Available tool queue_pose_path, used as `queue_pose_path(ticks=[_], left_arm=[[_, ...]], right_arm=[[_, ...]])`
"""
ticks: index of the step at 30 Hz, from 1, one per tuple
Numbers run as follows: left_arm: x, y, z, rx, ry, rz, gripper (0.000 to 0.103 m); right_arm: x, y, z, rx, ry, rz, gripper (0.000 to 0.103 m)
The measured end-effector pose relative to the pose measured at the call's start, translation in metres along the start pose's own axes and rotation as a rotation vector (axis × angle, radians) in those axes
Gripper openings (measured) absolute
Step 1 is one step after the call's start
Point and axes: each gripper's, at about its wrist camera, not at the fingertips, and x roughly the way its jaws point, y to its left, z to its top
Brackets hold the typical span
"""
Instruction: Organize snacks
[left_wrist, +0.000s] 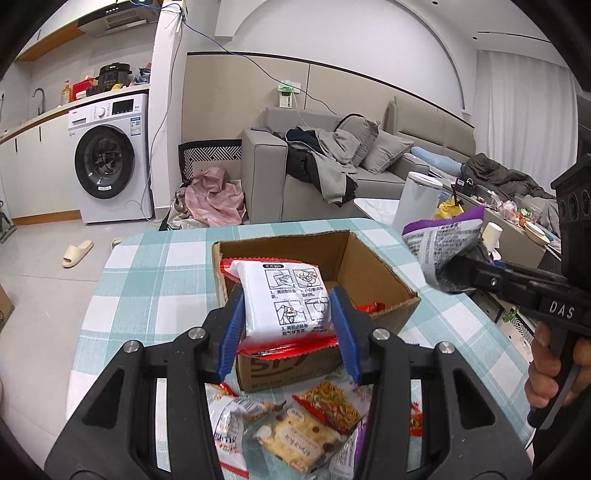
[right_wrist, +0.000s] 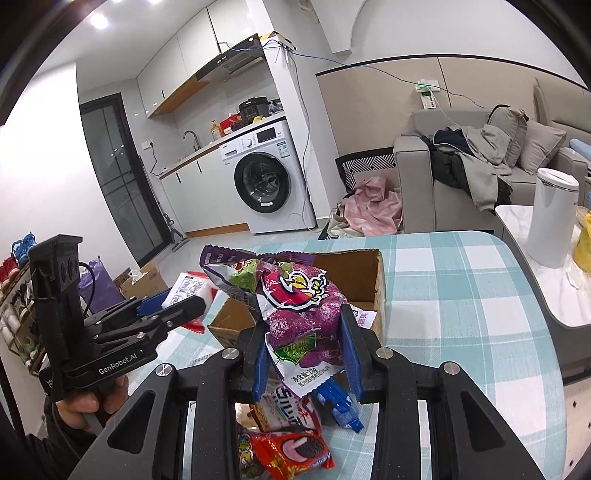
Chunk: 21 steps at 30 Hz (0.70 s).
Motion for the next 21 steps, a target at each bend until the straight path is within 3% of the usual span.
queue_pose_path(ticks=[21], left_arm=[[0.067, -0.005, 0.015, 0.009, 0.026, 0.015, 0.043]], right_arm=[[0.050, -0.008, 0.010, 0.036, 0.058, 0.016, 0.034]])
